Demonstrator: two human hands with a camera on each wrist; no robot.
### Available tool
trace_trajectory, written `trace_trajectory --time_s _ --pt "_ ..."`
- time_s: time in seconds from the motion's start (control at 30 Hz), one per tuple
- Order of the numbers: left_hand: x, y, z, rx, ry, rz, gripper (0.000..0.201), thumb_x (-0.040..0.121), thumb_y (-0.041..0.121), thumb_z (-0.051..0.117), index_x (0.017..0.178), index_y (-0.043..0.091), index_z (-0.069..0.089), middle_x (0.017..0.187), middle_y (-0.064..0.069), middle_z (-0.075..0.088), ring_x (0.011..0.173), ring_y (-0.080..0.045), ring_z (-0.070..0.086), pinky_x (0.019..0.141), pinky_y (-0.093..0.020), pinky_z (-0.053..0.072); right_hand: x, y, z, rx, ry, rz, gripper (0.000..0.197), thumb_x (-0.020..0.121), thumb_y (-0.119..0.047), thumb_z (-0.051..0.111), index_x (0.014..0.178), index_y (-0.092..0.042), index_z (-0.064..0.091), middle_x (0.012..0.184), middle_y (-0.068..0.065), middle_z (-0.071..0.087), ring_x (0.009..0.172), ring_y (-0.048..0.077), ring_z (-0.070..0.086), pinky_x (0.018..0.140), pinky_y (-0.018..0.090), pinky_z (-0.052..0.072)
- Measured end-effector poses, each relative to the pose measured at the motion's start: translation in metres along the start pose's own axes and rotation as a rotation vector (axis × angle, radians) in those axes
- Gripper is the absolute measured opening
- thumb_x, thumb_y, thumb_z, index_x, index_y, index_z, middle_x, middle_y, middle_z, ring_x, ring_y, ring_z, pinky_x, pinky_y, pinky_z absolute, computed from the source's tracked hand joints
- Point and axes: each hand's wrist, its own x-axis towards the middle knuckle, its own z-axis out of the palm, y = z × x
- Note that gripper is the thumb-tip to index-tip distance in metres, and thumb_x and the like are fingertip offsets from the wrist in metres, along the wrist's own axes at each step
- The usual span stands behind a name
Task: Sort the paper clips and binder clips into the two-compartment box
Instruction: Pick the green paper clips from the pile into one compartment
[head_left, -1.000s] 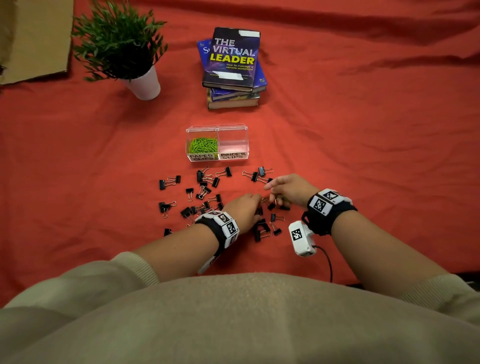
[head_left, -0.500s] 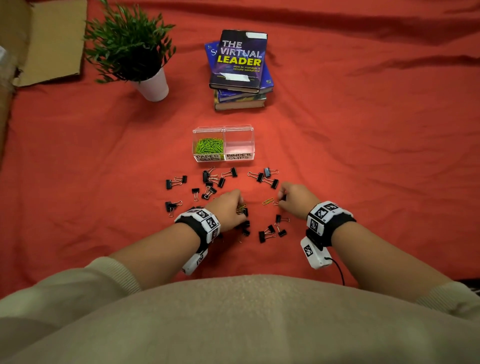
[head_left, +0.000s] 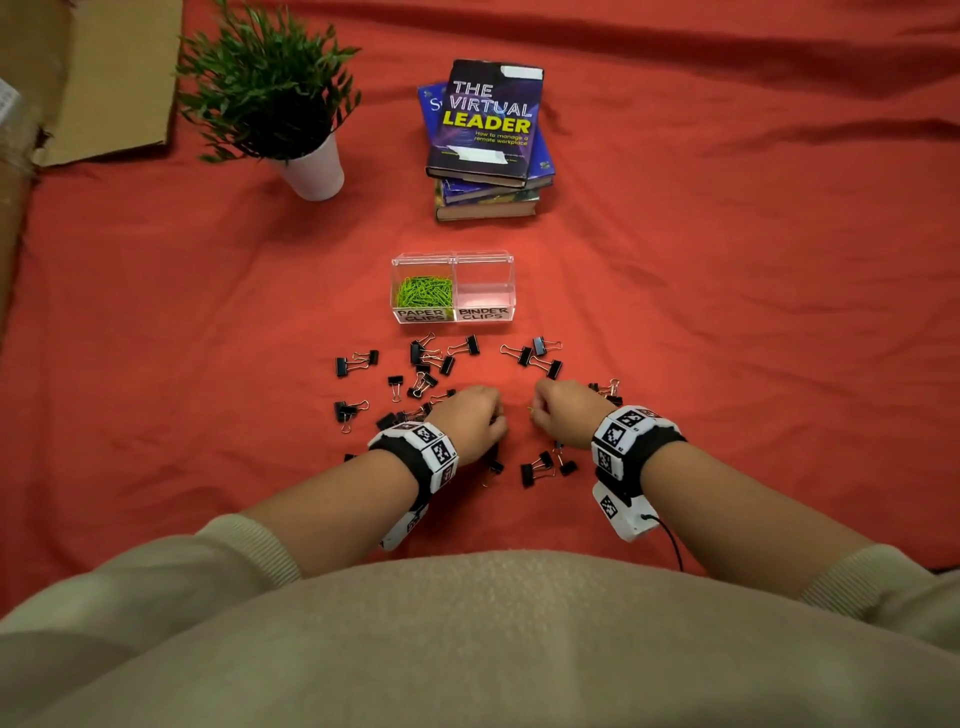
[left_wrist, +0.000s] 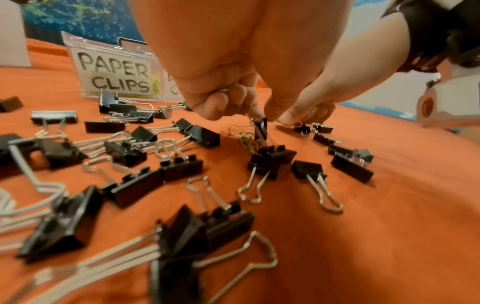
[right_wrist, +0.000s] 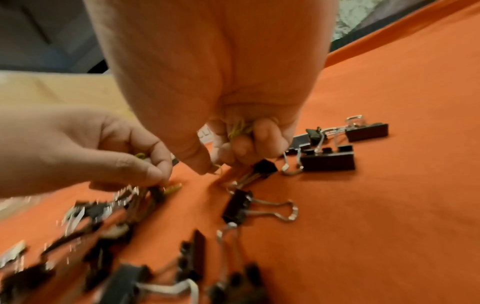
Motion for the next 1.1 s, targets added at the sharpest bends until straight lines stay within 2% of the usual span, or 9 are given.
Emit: trace_trajectory --time_s 0.1,0.2,0.37,0.43,0.5,0.63,0.73,0.9,1.1 --pt "0.002 -0.002 -0.003 -0.089 0.023 0.000 0.015 0.094 0.022 0.048 0.098 0.012 0.059 0.105 -0.008 0.061 0.096 -0.026 0.058 0.083 -0.033 0.046 0.000 -0.004 -0.006 0.235 0.014 0.054 0.009 0.088 -0.018 0.051 0.081 -0.013 0.054 0.073 0.001 0.059 0.067 0.018 0.055 0.055 0.026 0.041" --pt "0.003 -0.009 -0.012 -0.175 0.112 -0.094 0.014 0.095 0.018 0.047 0.097 0.013 0.060 0.101 -0.004 0.062 0.089 -0.019 0.057 0.077 -0.026 0.040 0.001 -0.005 -0.015 0.480 -0.004 0.102 0.010 0.085 -0.014 0.057 0.075 -0.014 0.056 0.072 0.002 0.062 0.056 0.011 0.051 0.051 0.023 0.040" --pt "0.002 -0.025 -0.031 -0.223 0.198 -0.208 0.013 0.092 0.014 0.049 0.100 0.013 0.059 0.098 -0.003 0.061 0.089 -0.020 0.058 0.072 -0.024 0.038 0.006 -0.015 -0.018 0.745 -0.089 0.148 0.023 0.088 -0.003 0.042 0.093 -0.015 0.061 0.065 0.001 0.054 0.047 0.011 0.043 0.042 0.022 0.034" --pt "-0.001 -0.028 -0.030 -0.177 0.158 -0.203 0.011 0.090 0.018 0.053 0.099 0.015 0.059 0.100 -0.002 0.061 0.090 -0.019 0.057 0.073 -0.024 0.039 0.008 -0.022 -0.017 0.721 -0.104 0.132 0.025 0.090 -0.007 0.040 0.089 -0.013 0.063 0.062 0.000 0.052 0.048 0.011 0.045 0.042 0.022 0.035" --pt "-0.004 -0.026 -0.024 -0.094 0.100 -0.165 0.013 0.088 0.028 0.060 0.095 0.017 0.059 0.100 -0.001 0.061 0.090 -0.019 0.057 0.075 -0.028 0.043 0.011 -0.028 -0.012 0.586 -0.080 0.094 0.016 0.090 -0.016 0.050 0.082 -0.012 0.063 0.063 -0.001 0.054 0.050 0.010 0.048 0.045 0.021 0.038" --pt "-0.007 -0.020 -0.010 0.011 0.032 -0.103 0.029 0.083 0.039 0.065 0.096 0.015 0.057 0.102 -0.003 0.057 0.094 -0.022 0.056 0.075 -0.032 0.043 0.015 -0.036 0.003 0.207 0.032 0.008 0.019 0.076 -0.024 0.072 0.082 -0.013 0.058 0.077 0.002 0.061 0.074 0.019 0.056 0.069 0.030 0.045" --pt "-0.007 -0.021 -0.008 0.062 0.015 -0.074 0.025 0.086 0.033 0.064 0.099 0.012 0.059 0.109 -0.007 0.058 0.103 -0.025 0.056 0.085 -0.035 0.044 0.016 -0.035 0.007 0.093 0.014 -0.003 0.024 0.077 -0.025 0.072 0.087 -0.013 0.054 0.089 0.007 0.060 0.083 0.022 0.054 0.073 0.032 0.044" --pt "-0.008 -0.030 -0.010 0.010 -0.027 -0.063 0.014 0.091 0.022 0.057 0.098 0.010 0.060 0.110 -0.007 0.056 0.104 -0.024 0.054 0.087 -0.033 0.042 0.019 -0.022 0.003 0.186 0.082 0.112 0.016 0.081 -0.018 0.062 0.089 -0.016 0.048 0.086 0.002 0.057 0.078 0.021 0.054 0.068 0.028 0.040" --pt "-0.013 -0.039 -0.014 -0.008 -0.129 -0.028 0.019 0.083 0.022 0.067 0.100 0.015 0.061 0.108 -0.004 0.053 0.099 -0.021 0.054 0.085 -0.029 0.043 0.020 -0.030 0.002 0.040 0.040 -0.131 0.023 0.083 -0.019 0.061 0.104 -0.027 0.060 0.091 0.001 0.065 0.087 0.023 0.061 0.075 0.032 0.051"
